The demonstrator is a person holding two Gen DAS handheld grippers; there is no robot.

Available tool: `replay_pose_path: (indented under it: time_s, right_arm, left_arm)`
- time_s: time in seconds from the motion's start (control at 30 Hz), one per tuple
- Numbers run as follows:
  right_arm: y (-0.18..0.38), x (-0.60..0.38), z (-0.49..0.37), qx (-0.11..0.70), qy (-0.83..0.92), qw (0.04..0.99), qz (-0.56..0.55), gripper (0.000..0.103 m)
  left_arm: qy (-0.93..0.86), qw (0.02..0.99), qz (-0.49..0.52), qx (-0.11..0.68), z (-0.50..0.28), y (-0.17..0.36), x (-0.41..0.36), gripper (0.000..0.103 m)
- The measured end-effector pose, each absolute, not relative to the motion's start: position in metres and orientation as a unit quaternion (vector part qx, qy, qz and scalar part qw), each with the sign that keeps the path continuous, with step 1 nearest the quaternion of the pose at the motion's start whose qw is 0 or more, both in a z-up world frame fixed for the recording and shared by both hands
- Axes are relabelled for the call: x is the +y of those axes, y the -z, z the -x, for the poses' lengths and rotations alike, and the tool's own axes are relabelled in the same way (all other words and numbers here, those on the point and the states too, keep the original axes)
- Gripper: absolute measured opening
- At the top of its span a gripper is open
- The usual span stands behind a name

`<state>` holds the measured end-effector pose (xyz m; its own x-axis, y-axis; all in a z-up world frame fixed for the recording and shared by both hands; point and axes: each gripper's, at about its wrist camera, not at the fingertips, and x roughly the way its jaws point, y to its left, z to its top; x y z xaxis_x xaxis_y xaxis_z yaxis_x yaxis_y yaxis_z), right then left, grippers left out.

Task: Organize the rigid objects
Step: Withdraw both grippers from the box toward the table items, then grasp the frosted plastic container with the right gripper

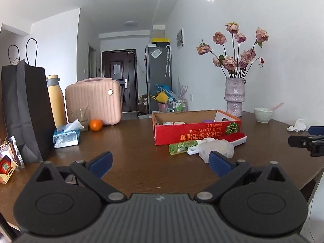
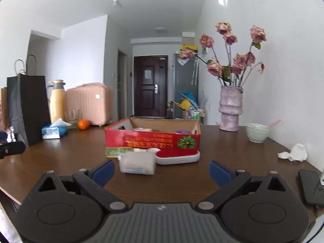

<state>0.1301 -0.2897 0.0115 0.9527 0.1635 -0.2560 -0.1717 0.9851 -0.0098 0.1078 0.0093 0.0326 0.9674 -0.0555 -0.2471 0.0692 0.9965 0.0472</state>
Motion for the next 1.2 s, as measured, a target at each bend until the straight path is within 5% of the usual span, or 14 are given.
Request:
replay_pose_path:
  time_s: [0.67, 0.9, 1.03, 1.2]
  right_arm:
    - [0.013, -0.294, -0.207, 0.193, -0.075, 0.978, -0.006, 0.098]
    - [0.02, -0.302, -0.292, 0.254, -0.101, 0.961, -0.045, 0.067]
    - [0.024, -0.302, -0.334, 0.269, -0.095, 0.957, -0.047, 0.061]
    - [0.036, -0.307, -0.367, 0.314, -0.202, 0.913, -0.167, 0.04]
  left_arm:
    - [0.077, 0.977, 0.003, 0.2, -0.215, -0.011, -0.003, 0.1]
    - [0.11, 0.956, 0.05, 0.266, -0.317, 0.004, -0.02, 0.064]
    - [0.121, 0.944, 0.072, 0.298, -0.351, 0.014, -0.03, 0.055]
    - [0.188, 0.912, 0.162, 0.326, -0.358, 0.028, -0.028, 0.043]
